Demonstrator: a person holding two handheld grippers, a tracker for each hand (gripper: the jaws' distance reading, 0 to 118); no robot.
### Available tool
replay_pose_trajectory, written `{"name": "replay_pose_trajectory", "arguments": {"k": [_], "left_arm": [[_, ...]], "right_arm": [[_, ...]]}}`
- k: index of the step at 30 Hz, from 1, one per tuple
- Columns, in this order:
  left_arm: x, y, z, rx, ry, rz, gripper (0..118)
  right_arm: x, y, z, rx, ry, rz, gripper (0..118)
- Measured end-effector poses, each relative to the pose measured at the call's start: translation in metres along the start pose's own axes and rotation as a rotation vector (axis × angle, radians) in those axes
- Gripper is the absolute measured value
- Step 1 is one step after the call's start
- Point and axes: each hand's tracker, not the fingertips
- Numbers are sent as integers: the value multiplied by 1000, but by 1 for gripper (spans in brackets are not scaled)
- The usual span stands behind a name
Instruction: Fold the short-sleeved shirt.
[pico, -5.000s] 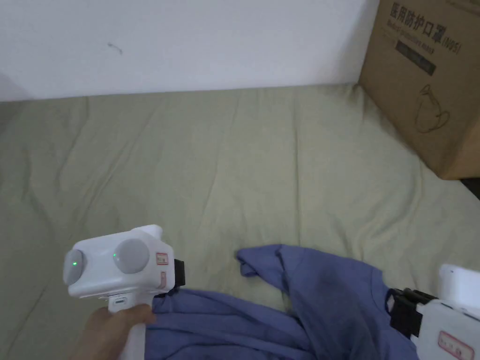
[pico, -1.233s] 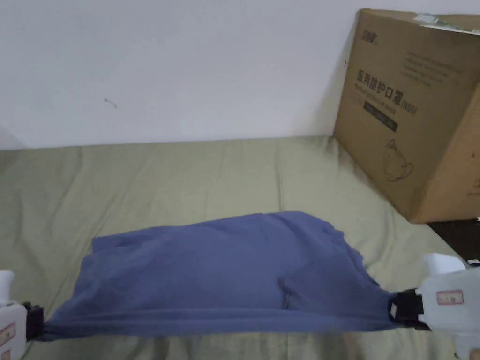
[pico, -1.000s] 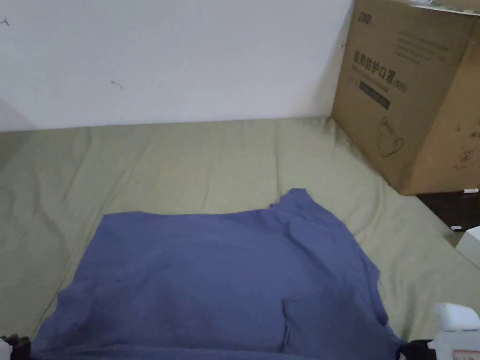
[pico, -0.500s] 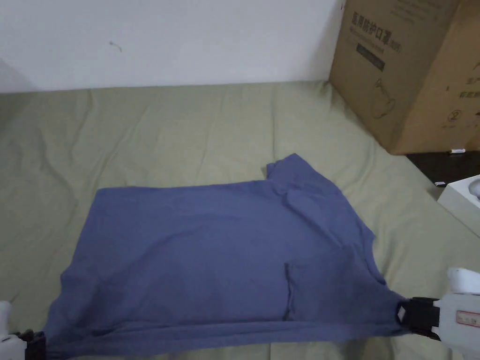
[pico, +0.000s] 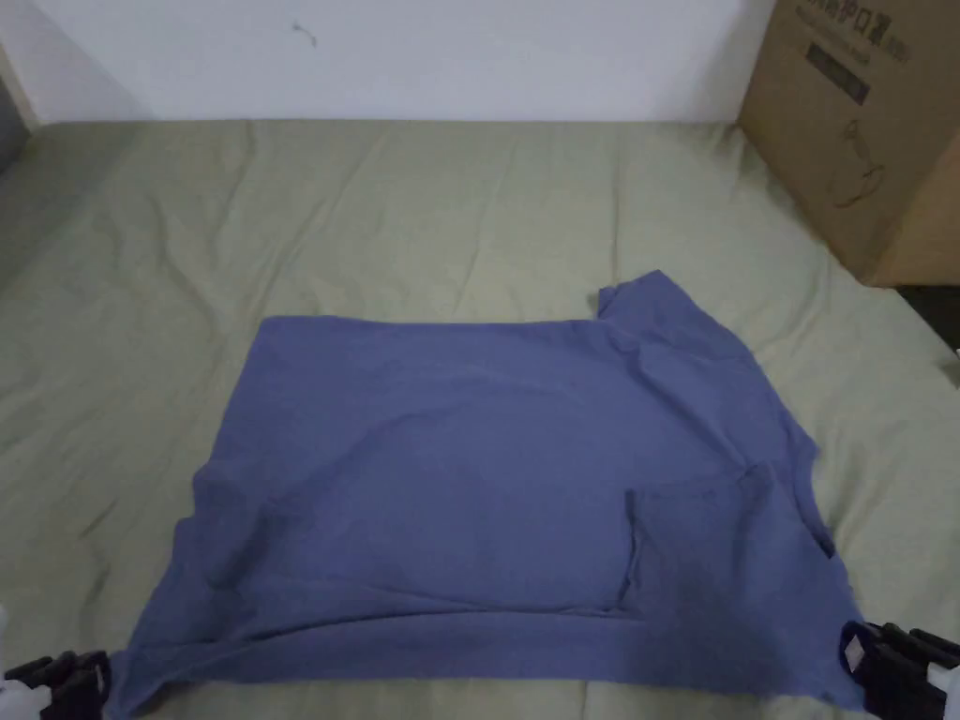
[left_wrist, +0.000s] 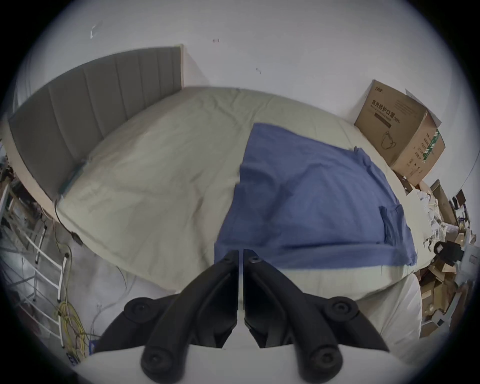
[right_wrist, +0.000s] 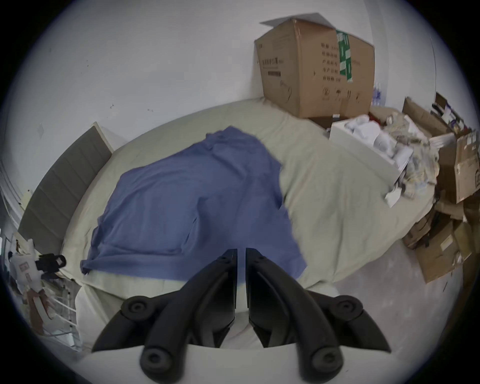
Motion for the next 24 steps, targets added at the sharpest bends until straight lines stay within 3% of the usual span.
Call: {"name": "replay_pose_trajectory", "arguments": {"k": [4,5,6,7,8,10,12,14,15,16,18,21,24], "left_arm": [[-8,-4,-18,-22,19,20,4],[-9,-2,-22,-20,20,24,10],[-10,1,-28,-24,18,32,27],[-12,5,-36,-47,-2,40,56],[-9,9,-45,-84,-11,37,63],[-6,14,-63,-94,18,6,64],[-9,17,-89,-137,43,-1,63],[-11,12,-110,-252,13,59,52],[-9,10,-109,-209,47,32,50],[-7,12,-103,-198,39,20,40],[-10,19,-95,-194,28,3,6],[-6,21,-88,-206,5,10,4],[3,20,-81,-199,6,-13,4]], "right_arm": [[1,-8,-17,-68,-35,21,7],[6,-6,-19,-72,-29,4,7],[9,-6,-21,-73,-22,-14,7],[10,-6,-23,-71,-22,-20,7],[11,-5,-25,-77,-32,-16,7],[14,-2,-27,-85,-49,-8,7],[16,-2,-30,-93,-58,-3,7],[21,-2,-35,-102,-66,-13,7],[23,-2,-35,-105,-68,-22,7],[25,-2,-35,-106,-72,-29,7],[27,-1,-32,-89,-75,-13,11],[34,6,-45,-115,-135,39,90],[43,8,-64,-128,-229,59,91]]}}
